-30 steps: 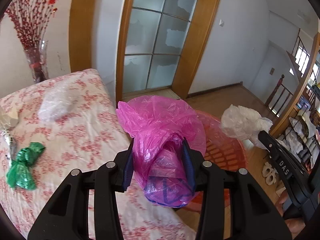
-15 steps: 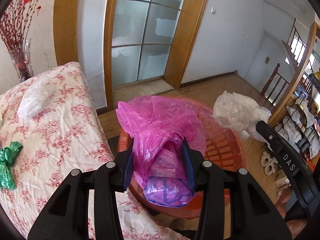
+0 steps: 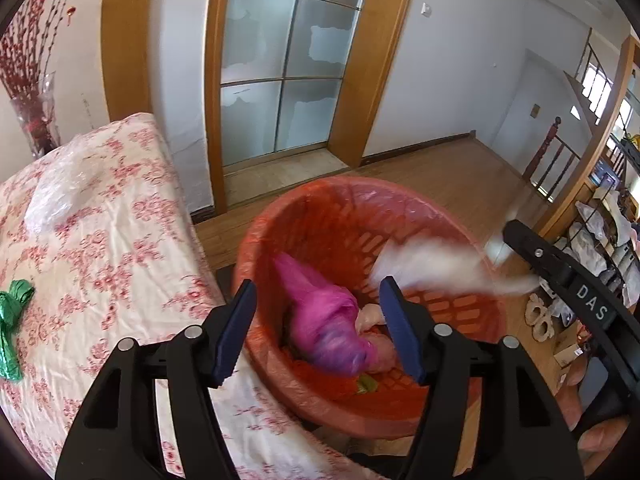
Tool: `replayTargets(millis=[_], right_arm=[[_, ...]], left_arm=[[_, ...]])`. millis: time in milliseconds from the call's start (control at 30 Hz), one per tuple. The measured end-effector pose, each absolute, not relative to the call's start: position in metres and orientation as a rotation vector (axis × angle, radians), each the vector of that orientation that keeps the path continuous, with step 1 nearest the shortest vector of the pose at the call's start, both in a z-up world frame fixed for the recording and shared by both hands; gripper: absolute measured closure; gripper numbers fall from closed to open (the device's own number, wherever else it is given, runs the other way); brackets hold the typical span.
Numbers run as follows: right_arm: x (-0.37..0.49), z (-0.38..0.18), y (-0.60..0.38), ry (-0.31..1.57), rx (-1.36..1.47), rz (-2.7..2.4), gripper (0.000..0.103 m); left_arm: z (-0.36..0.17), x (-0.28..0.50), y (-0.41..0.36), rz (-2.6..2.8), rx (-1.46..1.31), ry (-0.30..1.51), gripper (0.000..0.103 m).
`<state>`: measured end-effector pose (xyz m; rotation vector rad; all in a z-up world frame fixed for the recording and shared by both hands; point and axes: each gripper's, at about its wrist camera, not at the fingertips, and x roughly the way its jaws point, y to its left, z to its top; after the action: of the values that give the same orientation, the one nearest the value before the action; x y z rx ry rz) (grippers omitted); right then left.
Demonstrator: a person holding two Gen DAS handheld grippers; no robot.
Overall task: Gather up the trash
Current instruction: 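Open both tools to drop the pink and white bags into the basket, then move both open tools back over the green bag on the bed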
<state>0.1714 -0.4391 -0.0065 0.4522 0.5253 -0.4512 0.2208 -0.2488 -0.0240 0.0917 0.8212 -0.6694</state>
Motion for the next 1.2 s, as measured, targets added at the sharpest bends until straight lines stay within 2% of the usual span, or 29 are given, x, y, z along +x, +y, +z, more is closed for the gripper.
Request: replayTargets(millis=[267,467,933,1200], right_arm=[[0.169,-0.012,-0.433,0.550,0.394,-0.479,0.054],[0.170,-0.012,-0.421,0.558,0.354,-0.472,0.047],[0.182,-0.001,-0.377,0.586,0.283,-0.393,0.046],[0.200,0.007,-0.327,0.603,0.226,-0.288,0.046]], left_arm=[[-0.027,0.225,-0.216,-0.560,0.111,0.795,0.032],[-0.032,0.231,-0.189,-0.489,0.113,0.803,0.032],[-0.029,0.233,-0.133,-0.392,0.071,0.795,0.032],[-0.015,0.229,-0.074,-0.297,0.032,0.745,0.032]])
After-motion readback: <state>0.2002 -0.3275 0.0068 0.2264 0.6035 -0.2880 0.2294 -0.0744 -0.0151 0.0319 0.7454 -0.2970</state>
